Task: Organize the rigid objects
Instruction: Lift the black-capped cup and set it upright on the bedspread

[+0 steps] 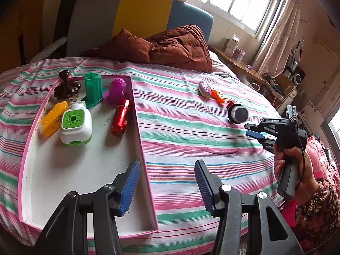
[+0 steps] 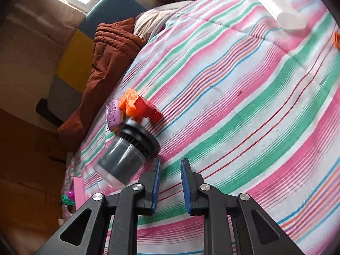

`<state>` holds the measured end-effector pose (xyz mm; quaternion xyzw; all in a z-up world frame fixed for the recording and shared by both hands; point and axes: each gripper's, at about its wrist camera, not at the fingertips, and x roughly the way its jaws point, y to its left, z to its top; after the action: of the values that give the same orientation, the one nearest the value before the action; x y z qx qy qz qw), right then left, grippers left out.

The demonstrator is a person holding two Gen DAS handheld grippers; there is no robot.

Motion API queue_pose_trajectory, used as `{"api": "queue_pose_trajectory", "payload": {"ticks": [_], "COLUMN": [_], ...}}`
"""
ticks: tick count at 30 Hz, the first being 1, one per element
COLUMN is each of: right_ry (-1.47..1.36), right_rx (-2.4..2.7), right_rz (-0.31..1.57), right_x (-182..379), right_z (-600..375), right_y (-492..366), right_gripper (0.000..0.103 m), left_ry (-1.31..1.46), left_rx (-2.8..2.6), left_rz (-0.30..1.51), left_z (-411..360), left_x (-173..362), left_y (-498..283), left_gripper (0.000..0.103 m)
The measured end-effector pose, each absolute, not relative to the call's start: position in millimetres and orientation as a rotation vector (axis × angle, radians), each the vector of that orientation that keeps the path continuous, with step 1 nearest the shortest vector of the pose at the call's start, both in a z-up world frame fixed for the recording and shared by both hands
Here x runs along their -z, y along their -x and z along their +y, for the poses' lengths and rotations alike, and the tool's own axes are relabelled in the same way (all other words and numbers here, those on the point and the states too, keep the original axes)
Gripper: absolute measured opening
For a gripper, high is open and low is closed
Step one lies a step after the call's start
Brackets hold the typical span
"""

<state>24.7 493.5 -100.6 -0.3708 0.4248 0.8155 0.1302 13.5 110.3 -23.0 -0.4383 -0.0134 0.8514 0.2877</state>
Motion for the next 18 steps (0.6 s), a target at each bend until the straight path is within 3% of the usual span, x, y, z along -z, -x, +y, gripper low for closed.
{"api": "queue_pose_trajectory", "payload": {"ticks": [3,7,11,18], "right_ry": [1.006,0.996,1.004,1.096], "right_rx": [-2.405,-2.436,-2.482,-2.513], "right_rz": [1.133,1.201,1.070,0.827], "right_x": [85.9,79.9,70.2,68.1], "right_z": [500.4,508.0,499.5,504.3], "right_y": [-27.4,-18.3,-10.1,31.3], "right_gripper": [0.021,0.023,0.044,0.046], "left_ry": [1.176,1.191,1.170,1.154], "left_rx": [-2.269,-2.256,-2.240,-2.173], "left_rz": [-0.030,-0.022,-0.006,0.021], "left_z": [114.5,121.5,129.4,155.6], "left_x": [24.5,25.8,21.3,18.5], "left_y": [-14.4,-15.9,-19.5,-26.4], "left_gripper": [0.054,0.054,0.054,0.054]}}
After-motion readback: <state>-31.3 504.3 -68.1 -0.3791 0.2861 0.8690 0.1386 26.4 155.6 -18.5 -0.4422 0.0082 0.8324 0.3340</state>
